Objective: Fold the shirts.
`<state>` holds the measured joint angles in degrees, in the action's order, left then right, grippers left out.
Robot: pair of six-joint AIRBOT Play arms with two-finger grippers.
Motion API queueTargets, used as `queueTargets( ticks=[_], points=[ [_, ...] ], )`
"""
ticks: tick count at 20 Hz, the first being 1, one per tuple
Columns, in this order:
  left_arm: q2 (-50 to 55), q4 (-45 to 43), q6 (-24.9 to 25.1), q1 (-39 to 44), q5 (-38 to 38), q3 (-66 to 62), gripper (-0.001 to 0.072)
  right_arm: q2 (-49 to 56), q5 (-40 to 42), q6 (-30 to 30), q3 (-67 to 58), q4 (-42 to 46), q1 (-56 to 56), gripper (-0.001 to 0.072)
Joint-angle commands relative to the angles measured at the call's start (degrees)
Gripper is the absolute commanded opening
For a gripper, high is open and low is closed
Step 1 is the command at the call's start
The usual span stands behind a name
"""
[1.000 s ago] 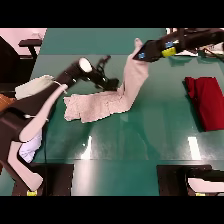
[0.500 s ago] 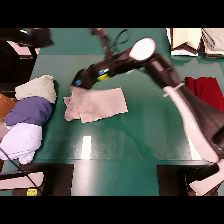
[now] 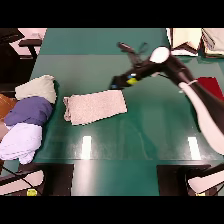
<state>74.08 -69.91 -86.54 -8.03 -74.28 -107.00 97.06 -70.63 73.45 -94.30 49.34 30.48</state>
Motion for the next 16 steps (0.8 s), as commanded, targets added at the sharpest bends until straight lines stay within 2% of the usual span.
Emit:
queueTargets(
  ticks=[1, 6, 10, 11, 13, 15, 16],
  points=[
    [-0.2, 4.1, 0.0, -0.2, -0.4, 0.3, 0.0024, -3.1, -1.5, 5.0, 11.4, 3.4, -10.3, 0.0672],
    [0.0, 5.0, 1.7, -0.2, -0.3, 0.3, 0.0024, 3.8, -1.1, 3.7, 15.0, -6.8, -11.7, 0.0665],
    [0.0, 5.2, 1.7, -0.2, -0.9, 0.3, 0.0025, 12.3, 0.1, 3.4, 8.5, -11.3, -5.4, 0.0639],
    [0.0, 5.2, 1.8, -0.2, -1.7, 0.3, 0.0024, 14.6, 0.3, 3.4, 6.2, -12.7, -3.5, 0.0586],
    [0.0, 5.2, 2.6, -0.2, -2.8, 0.3, 0.0025, 18.6, 0.4, 3.4, 1.4, -14.6, 0.0, 0.0569],
    [0.0, 6.1, 2.9, -0.2, -3.7, 0.3, 0.0024, 21.0, 1.0, 3.4, -3.0, -14.9, 2.4, 0.0369],
    [0.0, 7.1, 3.7, -0.2, -3.8, 0.3, 0.0024, 21.4, 1.4, 3.4, -4.7, -14.7, 3.2, 0.023]
  ],
)
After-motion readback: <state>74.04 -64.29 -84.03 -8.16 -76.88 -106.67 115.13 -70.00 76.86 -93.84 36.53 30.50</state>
